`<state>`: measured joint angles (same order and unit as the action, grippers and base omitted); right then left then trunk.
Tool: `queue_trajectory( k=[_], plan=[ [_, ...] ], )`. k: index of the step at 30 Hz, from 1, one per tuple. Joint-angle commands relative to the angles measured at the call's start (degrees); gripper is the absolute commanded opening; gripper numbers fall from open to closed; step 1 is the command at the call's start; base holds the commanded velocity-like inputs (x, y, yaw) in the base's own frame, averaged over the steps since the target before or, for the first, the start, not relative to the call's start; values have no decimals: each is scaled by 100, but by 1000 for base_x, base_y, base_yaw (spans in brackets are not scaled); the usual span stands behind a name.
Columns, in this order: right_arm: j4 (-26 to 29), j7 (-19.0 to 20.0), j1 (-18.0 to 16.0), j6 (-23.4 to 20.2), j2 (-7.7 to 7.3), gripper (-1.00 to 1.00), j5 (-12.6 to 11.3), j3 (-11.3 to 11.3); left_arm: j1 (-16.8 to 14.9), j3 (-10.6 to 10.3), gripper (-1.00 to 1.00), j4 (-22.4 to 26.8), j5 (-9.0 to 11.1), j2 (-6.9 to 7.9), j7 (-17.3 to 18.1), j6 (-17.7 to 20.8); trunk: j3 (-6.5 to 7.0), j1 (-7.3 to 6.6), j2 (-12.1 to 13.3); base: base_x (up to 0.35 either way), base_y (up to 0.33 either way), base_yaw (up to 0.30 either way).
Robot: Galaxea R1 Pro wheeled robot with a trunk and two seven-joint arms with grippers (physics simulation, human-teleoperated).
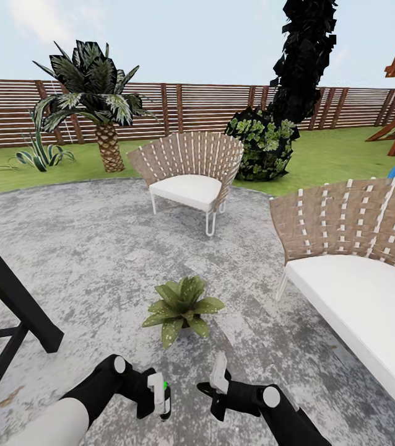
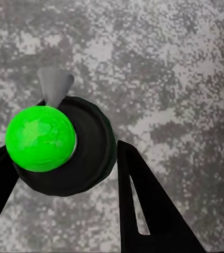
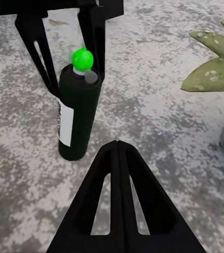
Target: Pick up the pesticide atomizer in the garden and spray insectifuge to fully cover both potted plants in the garden.
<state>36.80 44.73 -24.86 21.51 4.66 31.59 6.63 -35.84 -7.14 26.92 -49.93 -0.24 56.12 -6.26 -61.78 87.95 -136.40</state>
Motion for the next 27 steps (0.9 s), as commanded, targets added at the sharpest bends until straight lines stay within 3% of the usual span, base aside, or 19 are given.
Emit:
queue_trajectory(
  k=[1, 10, 16, 27],
  plan=[
    [6, 1, -2, 29, 5, -100, 49, -5, -1, 3, -100, 6, -59, -21, -111, -59, -5, -1, -2, 0, 0, 0],
    [17, 365, -2, 29, 9, -100, 49, 100, 5, -7, -100, -2, -54, -71, -257, -99, -5, -1, -2, 0, 0, 0],
    [12, 370, -2, 29, 9, -100, 59, 102, 7, -41, -100, -35, -59, -13, -196, -445, -5, -1, -2, 0, 0, 0],
    [12, 360, -2, 36, -8, -100, 67, 93, -1, -67, -100, -64, -61, -11, 445, -691, -5, -1, -2, 0, 0, 0]
  ],
)
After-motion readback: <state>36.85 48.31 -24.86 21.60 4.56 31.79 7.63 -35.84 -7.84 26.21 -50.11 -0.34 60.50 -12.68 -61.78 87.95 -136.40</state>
